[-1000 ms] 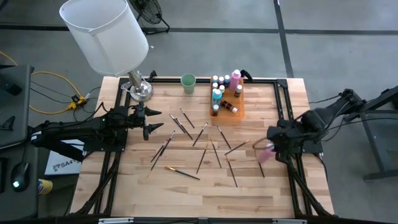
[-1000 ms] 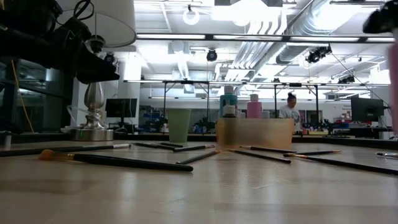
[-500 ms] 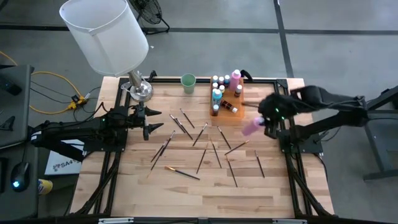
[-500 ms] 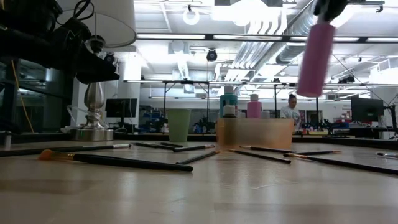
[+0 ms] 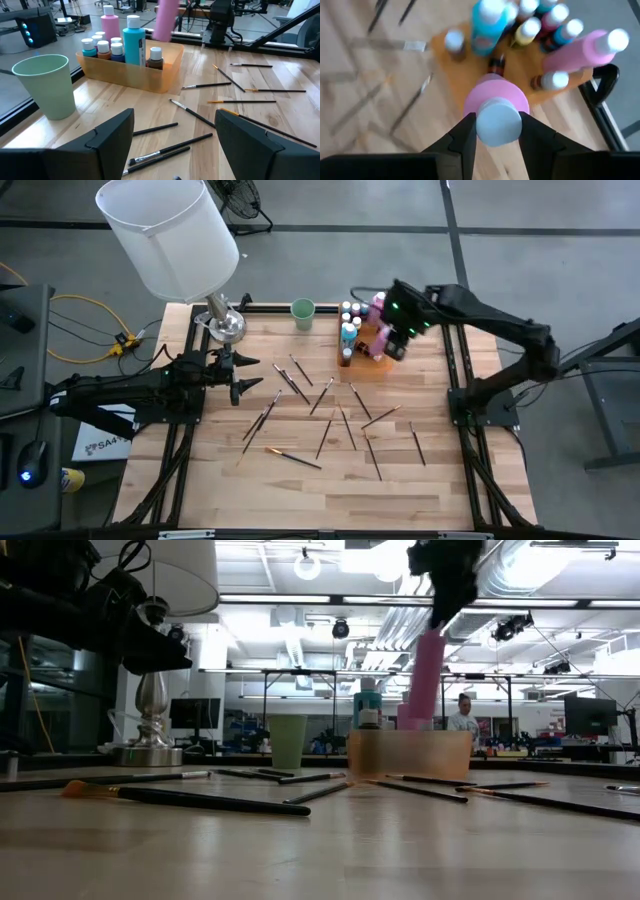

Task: Pick & Place Paint Supplies
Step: Put the large pink paint bottle into the orange bin

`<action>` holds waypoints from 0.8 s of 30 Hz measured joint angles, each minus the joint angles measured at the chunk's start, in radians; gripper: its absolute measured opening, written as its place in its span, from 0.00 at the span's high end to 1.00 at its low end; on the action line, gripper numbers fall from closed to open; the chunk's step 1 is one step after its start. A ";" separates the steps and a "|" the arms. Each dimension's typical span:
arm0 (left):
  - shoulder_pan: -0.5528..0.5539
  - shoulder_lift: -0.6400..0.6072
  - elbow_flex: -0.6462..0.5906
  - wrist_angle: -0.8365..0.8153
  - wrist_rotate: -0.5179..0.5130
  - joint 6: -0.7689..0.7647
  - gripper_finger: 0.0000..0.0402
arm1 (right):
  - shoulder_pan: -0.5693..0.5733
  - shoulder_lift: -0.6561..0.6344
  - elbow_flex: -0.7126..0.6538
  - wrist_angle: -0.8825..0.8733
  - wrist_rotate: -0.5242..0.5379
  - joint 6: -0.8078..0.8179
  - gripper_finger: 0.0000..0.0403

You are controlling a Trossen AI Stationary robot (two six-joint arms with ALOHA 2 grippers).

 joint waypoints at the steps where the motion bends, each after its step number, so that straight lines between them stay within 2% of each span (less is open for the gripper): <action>1: 0.000 0.000 0.000 0.000 0.000 0.000 0.32 | -0.020 0.019 0.004 0.025 -0.002 0.017 0.71; 9: 0.000 0.000 0.000 0.000 0.000 0.000 0.32 | -0.139 0.152 0.012 0.107 -0.012 0.126 0.71; 24: 0.000 0.000 0.000 0.000 0.000 0.000 0.32 | -0.213 0.289 0.012 0.216 -0.036 0.233 0.69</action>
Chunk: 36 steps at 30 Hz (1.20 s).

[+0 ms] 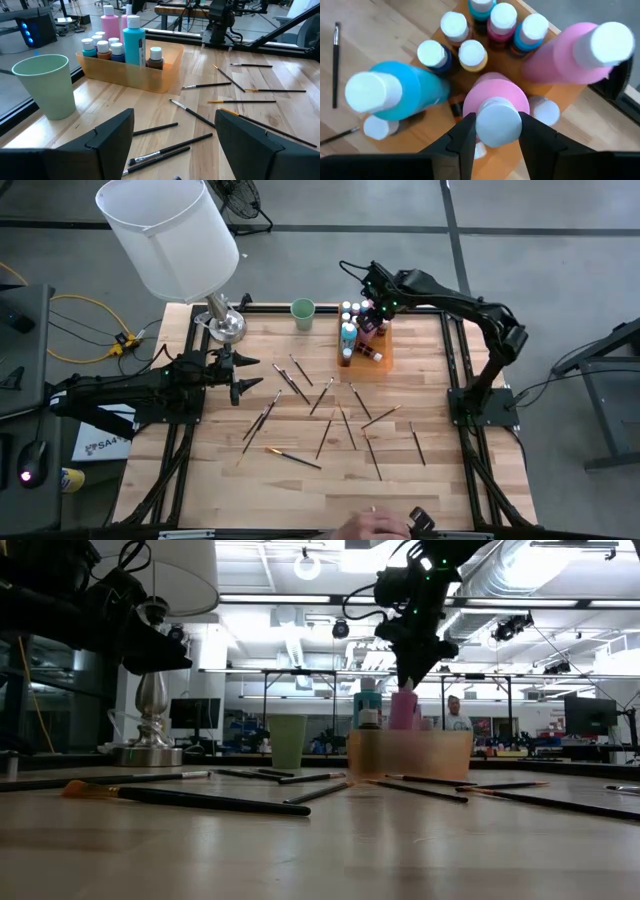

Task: Pick & Place Paint Supplies
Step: Put the large pink paint bottle into the orange bin, then put the black paint brush into the green cup

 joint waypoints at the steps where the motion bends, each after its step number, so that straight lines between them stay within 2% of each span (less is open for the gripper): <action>1: 0.000 0.000 0.000 0.000 0.000 0.000 0.32 | -0.001 0.005 0.000 0.002 -0.005 0.003 0.68; 5: 0.000 0.000 0.000 0.000 0.000 0.000 0.32 | -0.002 0.011 0.000 0.011 -0.045 0.005 0.68; 10: 0.000 0.000 0.000 0.000 0.000 0.000 0.32 | -0.001 0.011 0.000 0.016 -0.030 0.023 0.66; 16: 0.000 0.000 0.000 0.000 0.000 0.000 0.32 | -0.002 0.010 0.000 0.021 0.006 0.053 0.56; 23: 0.000 0.000 0.000 0.000 0.000 0.000 0.32 | -0.001 -0.002 0.000 0.023 -0.026 0.077 0.45; 30: 0.000 0.000 0.000 0.000 0.000 0.000 0.32 | 0.011 -0.075 0.000 -0.007 -0.010 0.105 0.46; 36: 0.000 0.000 0.000 0.000 0.000 0.000 0.32 | 0.058 -0.154 0.000 -0.103 -0.011 0.102 0.48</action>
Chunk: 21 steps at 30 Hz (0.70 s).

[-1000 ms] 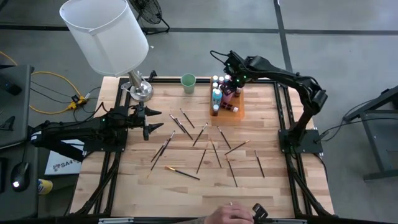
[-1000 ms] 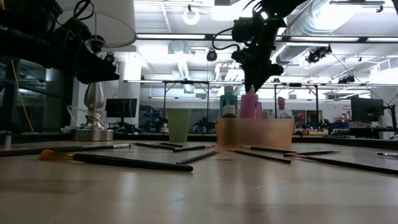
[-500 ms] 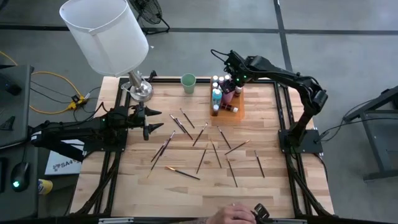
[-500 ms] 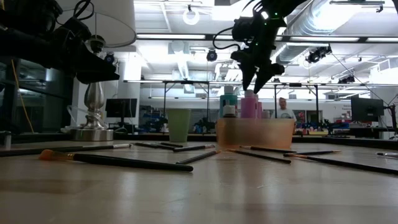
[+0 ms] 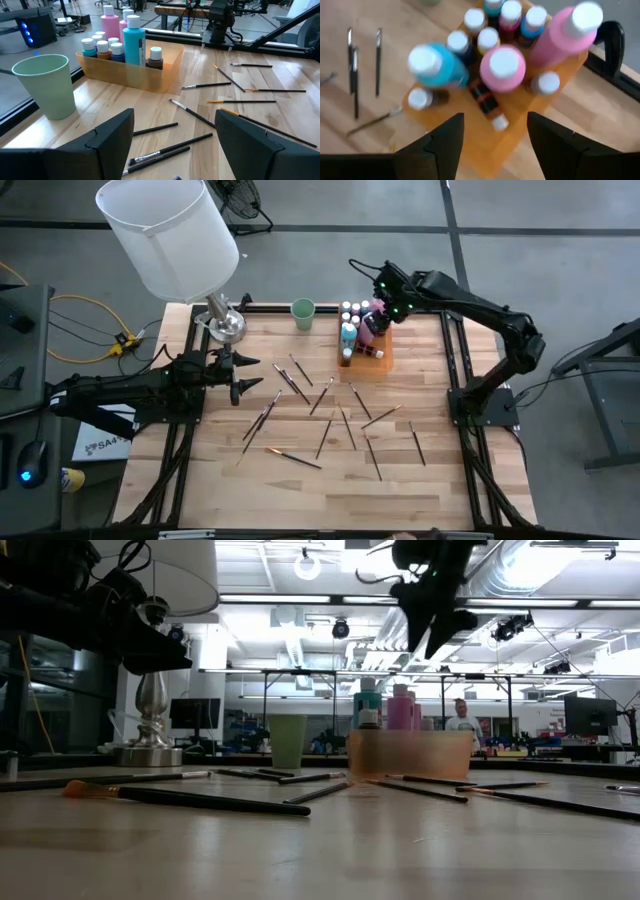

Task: Pick & Place Paint Supplies
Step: Put the black paint brush into the green cup

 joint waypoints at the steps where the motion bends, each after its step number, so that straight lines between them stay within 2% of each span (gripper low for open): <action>1: 0.000 0.000 0.000 0.000 0.000 0.000 0.32 | 0.009 -0.016 0.000 -0.020 0.000 0.000 0.48; 6: 0.000 0.000 0.000 0.000 0.000 0.000 0.32 | 0.059 -0.105 -0.030 -0.123 -0.012 -0.008 0.49; 10: 0.000 0.000 0.000 0.000 0.000 0.000 0.32 | 0.110 -0.195 -0.117 -0.141 -0.015 0.012 0.49; 21: 0.000 0.000 0.000 0.000 0.000 0.000 0.32 | 0.302 -0.434 -0.394 -0.144 -0.117 0.265 0.49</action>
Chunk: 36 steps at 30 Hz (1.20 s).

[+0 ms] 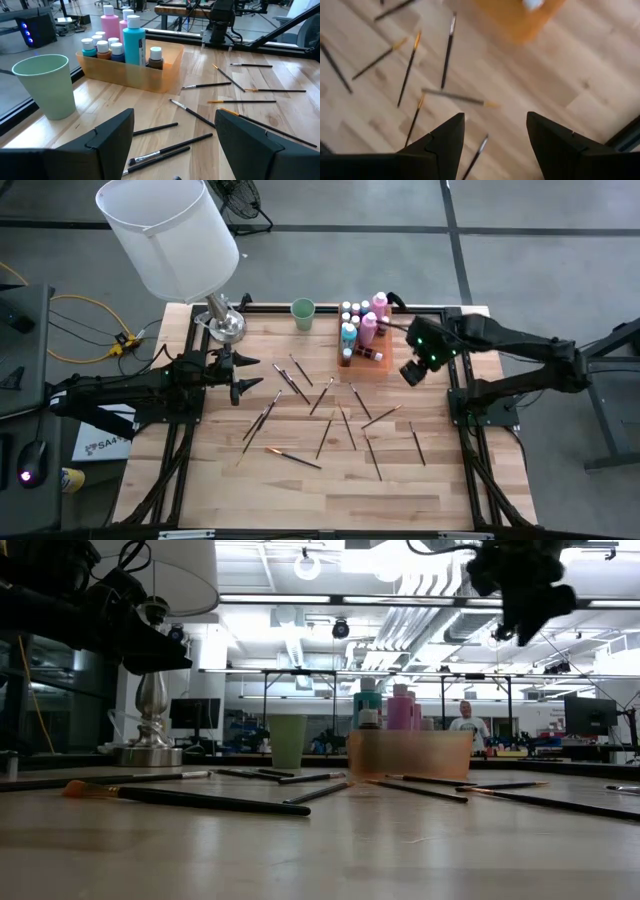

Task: Pick & Place Paint Supplies
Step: Put the black paint brush into the green cup

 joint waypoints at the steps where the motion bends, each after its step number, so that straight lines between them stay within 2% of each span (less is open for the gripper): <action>1: 0.000 0.000 0.000 0.000 0.000 0.000 0.32 | 0.014 -0.011 -0.018 -0.002 -0.007 0.018 0.49; 14: 0.000 0.000 0.000 0.000 0.000 0.000 0.32 | 0.157 -0.073 -0.206 -0.008 -0.026 0.384 0.49; 25: 0.000 0.000 0.000 0.000 0.000 0.000 0.32 | 0.309 0.028 -0.270 0.075 -0.036 0.654 0.49; 29: 0.000 0.000 0.000 0.000 0.000 0.000 0.32 | 0.337 0.051 -0.308 0.119 -0.083 0.720 0.49; 36: 0.000 0.000 0.000 0.000 0.000 0.000 0.32 | 0.358 0.080 -0.376 0.247 -0.073 0.807 0.49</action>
